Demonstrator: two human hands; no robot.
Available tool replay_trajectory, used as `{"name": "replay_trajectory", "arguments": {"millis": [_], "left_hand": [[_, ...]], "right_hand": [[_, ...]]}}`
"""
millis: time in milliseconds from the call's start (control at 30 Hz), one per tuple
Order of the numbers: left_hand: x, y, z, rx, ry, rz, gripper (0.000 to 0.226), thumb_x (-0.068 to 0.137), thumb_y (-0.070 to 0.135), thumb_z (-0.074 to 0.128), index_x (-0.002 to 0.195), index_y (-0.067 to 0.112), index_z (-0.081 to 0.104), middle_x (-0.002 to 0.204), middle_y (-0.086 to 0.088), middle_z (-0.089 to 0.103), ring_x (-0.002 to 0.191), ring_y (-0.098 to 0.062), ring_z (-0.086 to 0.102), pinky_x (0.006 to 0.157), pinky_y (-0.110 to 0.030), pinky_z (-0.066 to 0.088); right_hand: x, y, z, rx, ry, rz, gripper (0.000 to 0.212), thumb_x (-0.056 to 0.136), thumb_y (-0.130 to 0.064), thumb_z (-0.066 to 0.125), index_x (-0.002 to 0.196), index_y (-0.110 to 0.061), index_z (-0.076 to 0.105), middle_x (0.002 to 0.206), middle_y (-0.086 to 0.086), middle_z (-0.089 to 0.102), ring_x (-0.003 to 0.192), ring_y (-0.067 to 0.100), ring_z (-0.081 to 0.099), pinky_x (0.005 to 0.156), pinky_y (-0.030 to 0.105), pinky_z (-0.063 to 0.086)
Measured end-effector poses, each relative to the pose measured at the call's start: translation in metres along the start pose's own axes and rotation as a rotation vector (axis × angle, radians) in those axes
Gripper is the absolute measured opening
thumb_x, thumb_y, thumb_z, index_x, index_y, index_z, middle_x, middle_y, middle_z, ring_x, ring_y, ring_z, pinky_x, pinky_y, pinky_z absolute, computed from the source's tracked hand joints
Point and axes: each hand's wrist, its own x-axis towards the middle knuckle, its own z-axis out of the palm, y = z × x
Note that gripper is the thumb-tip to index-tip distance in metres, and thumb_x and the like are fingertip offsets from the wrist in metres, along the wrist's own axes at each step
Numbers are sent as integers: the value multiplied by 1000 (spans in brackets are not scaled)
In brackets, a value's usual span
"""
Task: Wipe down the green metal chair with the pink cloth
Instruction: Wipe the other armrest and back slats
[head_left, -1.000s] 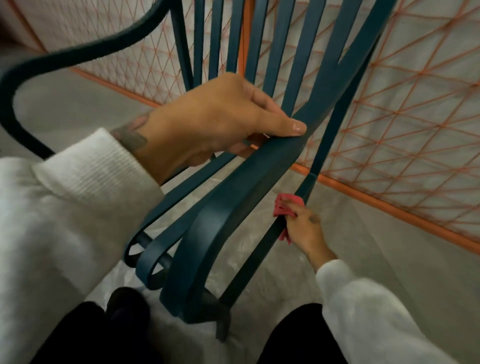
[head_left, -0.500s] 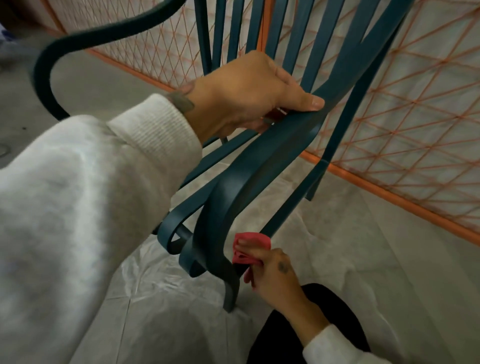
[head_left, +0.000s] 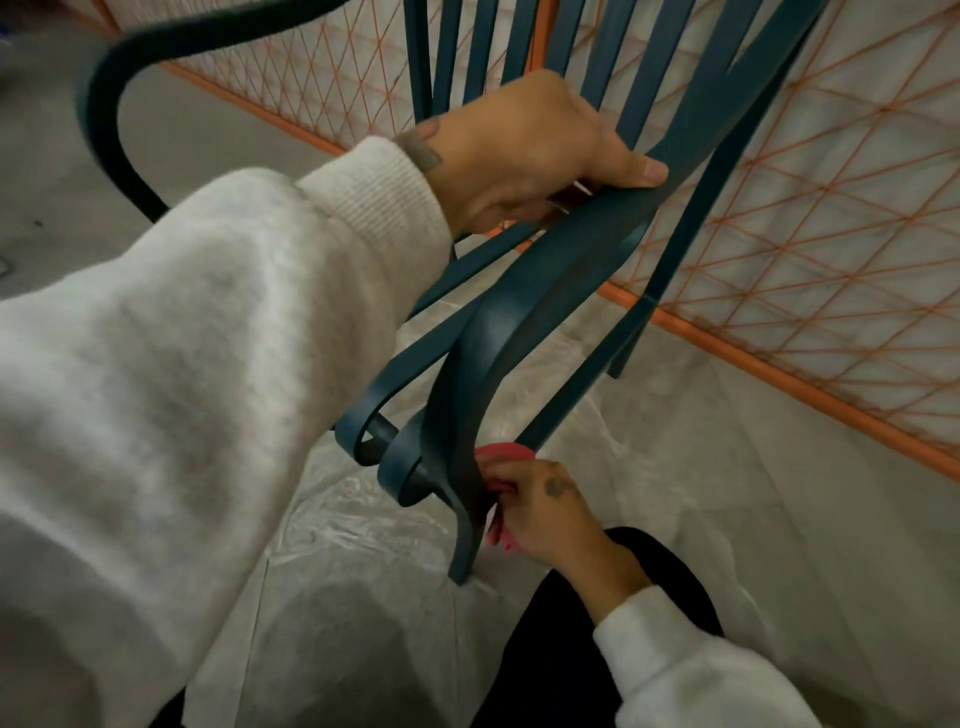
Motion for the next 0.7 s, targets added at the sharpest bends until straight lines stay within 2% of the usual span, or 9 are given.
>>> {"name": "replay_trajectory", "arguments": {"millis": [67, 133, 200, 267, 300, 367, 500, 567, 700], "left_hand": [[0, -1, 0, -37, -22, -1, 23, 85, 26, 76, 97, 7, 76, 87, 0, 77, 80, -10, 74, 70, -25, 61], [1, -2, -2, -51, -42, 5, 24, 85, 26, 76, 98, 6, 76, 90, -2, 78, 82, -12, 75, 74, -30, 62], [2, -4, -2, -71, -58, 8, 25, 86, 26, 75, 99, 4, 76, 90, -4, 78, 82, -14, 75, 76, -33, 63], [2, -8, -4, -99, -69, 3, 29, 86, 27, 75, 101, 3, 76, 92, -6, 78, 86, -18, 75, 80, -35, 62], [1, -11, -5, -121, -85, -4, 32, 87, 29, 75, 103, 2, 75, 94, -8, 77, 91, -22, 74, 84, -37, 61], [0, -19, -9, -174, -128, -29, 38, 88, 34, 73, 108, 2, 74, 99, -11, 76, 96, -26, 73, 88, -38, 60], [-17, -46, -22, -206, -178, -86, 42, 89, 44, 69, 111, 8, 73, 101, -6, 76, 86, -16, 73, 70, -21, 56], [-30, -59, -35, -212, -228, -88, 39, 91, 41, 67, 112, 8, 73, 107, -10, 74, 95, -21, 71, 74, -22, 55], [-58, -73, -46, -344, -298, -81, 23, 87, 24, 67, 100, 7, 75, 78, -1, 71, 73, -9, 68, 67, -20, 54]], "right_hand": [[-2, 0, 1, -48, 1, 23, 54, 90, 8, 48, 117, -33, 70, 111, -11, 71, 80, 17, 70, 81, 39, 59], [-7, 1, -5, 77, -18, 89, 54, 92, 10, 44, 119, -29, 69, 109, -1, 72, 69, 21, 73, 70, 41, 61], [-13, -1, -12, 169, -43, 120, 56, 92, 14, 41, 120, -25, 70, 110, 2, 71, 67, 22, 73, 63, 34, 61], [-17, -2, -18, 151, -31, 108, 58, 88, 17, 41, 118, -23, 70, 113, -4, 70, 81, 13, 73, 77, 26, 59], [-18, -3, -19, 124, -14, 97, 60, 86, 17, 42, 116, -25, 71, 112, -7, 71, 90, 8, 71, 87, 26, 56], [-25, -5, -21, 149, -5, 125, 58, 86, 16, 45, 110, -28, 73, 107, -10, 73, 98, 3, 69, 97, 29, 52], [-51, -18, -38, 338, -33, 148, 43, 89, 11, 54, 105, -22, 76, 106, -7, 74, 103, 9, 68, 101, 37, 50], [-67, -33, -53, 495, 31, 96, 40, 88, 12, 53, 104, -16, 77, 108, 2, 74, 107, 17, 68, 102, 41, 49], [-89, -89, -98, 825, 404, -162, 41, 77, 6, 52, 94, -20, 79, 105, 8, 75, 100, 20, 69, 77, 24, 56]]}}
